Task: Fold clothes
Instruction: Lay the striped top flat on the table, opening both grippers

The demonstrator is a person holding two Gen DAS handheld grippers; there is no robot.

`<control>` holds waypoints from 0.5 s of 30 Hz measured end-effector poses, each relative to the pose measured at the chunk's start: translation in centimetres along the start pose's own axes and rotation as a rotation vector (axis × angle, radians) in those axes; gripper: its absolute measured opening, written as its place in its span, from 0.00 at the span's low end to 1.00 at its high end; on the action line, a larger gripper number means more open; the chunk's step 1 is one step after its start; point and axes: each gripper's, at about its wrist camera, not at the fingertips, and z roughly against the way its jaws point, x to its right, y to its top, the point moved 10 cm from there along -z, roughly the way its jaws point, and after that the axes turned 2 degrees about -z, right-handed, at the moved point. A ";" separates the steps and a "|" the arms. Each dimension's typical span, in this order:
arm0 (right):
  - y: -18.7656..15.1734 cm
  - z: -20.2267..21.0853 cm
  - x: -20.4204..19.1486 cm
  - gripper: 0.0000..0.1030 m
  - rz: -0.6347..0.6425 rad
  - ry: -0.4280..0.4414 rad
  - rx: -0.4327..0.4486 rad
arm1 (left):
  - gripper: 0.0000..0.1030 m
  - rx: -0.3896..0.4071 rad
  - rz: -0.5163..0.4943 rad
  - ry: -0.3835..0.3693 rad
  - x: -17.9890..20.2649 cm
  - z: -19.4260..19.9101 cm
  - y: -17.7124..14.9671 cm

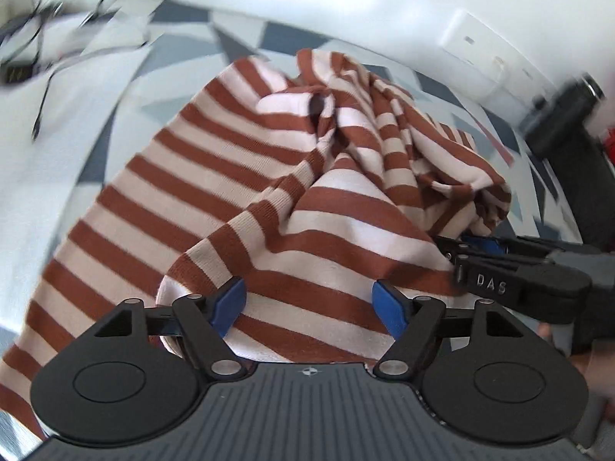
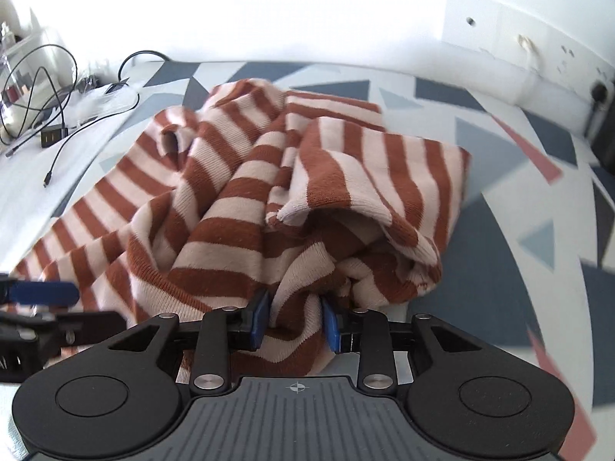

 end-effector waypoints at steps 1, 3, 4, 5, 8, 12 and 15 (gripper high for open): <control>0.3 -0.1 -0.2 0.28 0.027 -0.014 -0.004 | 0.72 0.002 0.015 0.003 -0.2 0.0 0.1; 0.5 0.2 -0.2 0.29 0.030 -0.026 -0.019 | 0.72 0.006 0.044 0.010 -0.6 -0.1 0.4; 0.4 0.6 0.0 0.33 0.015 -0.024 -0.026 | 0.72 0.011 0.032 0.015 -0.5 -0.2 0.7; 0.2 1.0 0.4 0.40 -0.005 -0.026 -0.033 | 0.72 0.018 0.015 0.015 -0.4 -0.2 1.0; -0.5 2.5 1.9 0.42 -0.062 -0.043 -0.045 | 0.76 0.061 -0.016 -0.003 -0.2 -0.3 2.5; 0.4 5.6 4.9 0.51 -0.142 -0.119 0.082 | 0.80 0.044 -0.051 -0.016 0.0 -2.2 3.5; 2.5 6.7 5.8 0.59 -0.112 -0.194 0.190 | 0.78 0.024 -0.073 -0.037 0.7 -3.3 3.2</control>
